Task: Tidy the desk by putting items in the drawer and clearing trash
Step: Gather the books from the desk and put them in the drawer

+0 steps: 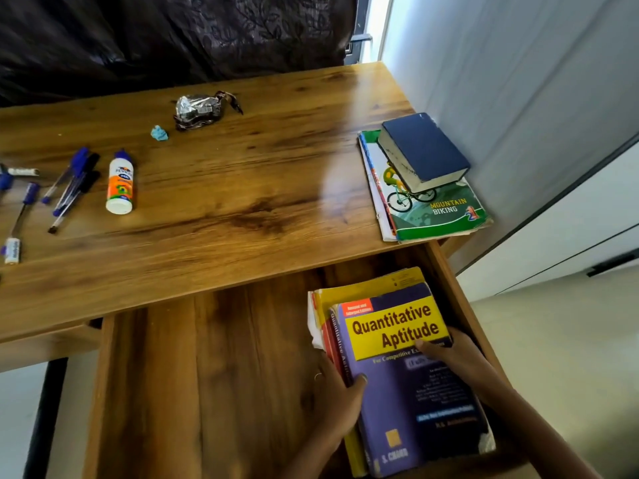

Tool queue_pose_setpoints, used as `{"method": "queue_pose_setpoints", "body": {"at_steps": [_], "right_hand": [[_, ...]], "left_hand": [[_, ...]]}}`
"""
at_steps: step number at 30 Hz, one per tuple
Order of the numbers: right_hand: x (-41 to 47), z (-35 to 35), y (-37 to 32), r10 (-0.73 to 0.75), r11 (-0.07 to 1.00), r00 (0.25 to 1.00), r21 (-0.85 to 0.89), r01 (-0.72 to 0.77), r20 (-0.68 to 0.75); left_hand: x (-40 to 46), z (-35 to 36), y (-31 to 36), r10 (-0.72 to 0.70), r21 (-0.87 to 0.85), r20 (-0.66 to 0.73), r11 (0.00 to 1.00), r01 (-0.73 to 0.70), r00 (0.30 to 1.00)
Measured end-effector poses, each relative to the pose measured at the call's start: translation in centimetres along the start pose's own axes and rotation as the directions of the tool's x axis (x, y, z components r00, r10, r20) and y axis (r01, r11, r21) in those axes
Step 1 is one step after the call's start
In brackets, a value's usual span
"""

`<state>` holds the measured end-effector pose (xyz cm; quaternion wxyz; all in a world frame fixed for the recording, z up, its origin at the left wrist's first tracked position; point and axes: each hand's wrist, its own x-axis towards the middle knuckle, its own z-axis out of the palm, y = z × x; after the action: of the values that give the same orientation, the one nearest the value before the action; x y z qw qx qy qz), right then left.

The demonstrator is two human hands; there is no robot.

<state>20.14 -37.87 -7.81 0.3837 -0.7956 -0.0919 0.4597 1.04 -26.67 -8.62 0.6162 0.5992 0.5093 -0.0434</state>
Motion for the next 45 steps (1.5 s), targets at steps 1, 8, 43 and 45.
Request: {"method": "queue_pose_setpoints", "body": {"at_steps": [1, 8, 43, 45], "right_hand": [[0.0, -0.4, 0.0, -0.004, 1.0, 1.0, -0.026, 0.003, -0.015], [-1.0, -0.8, -1.9, -0.057, 0.985, 0.995, -0.167, 0.042, -0.084], [4.8, -1.7, -13.6, -0.717, 0.226, 0.694, -0.922, 0.315, 0.061], [6.2, -1.9, -14.5, -0.676, 0.168, 0.724, -0.927, 0.335, 0.139]], "left_hand": [[0.0, 0.7, 0.3, -0.008, 0.031, 0.001, 0.999, 0.008, 1.0], [-0.4, 1.5, -0.4, 0.0, 0.126, -0.113, 0.992, 0.015, 0.994], [0.9, -0.9, 9.1, 0.264, -0.188, -0.191, 0.935, -0.299, 0.945], [1.2, -1.0, 9.8, 0.271, -0.214, -0.148, 0.93, -0.298, 0.951]]}}
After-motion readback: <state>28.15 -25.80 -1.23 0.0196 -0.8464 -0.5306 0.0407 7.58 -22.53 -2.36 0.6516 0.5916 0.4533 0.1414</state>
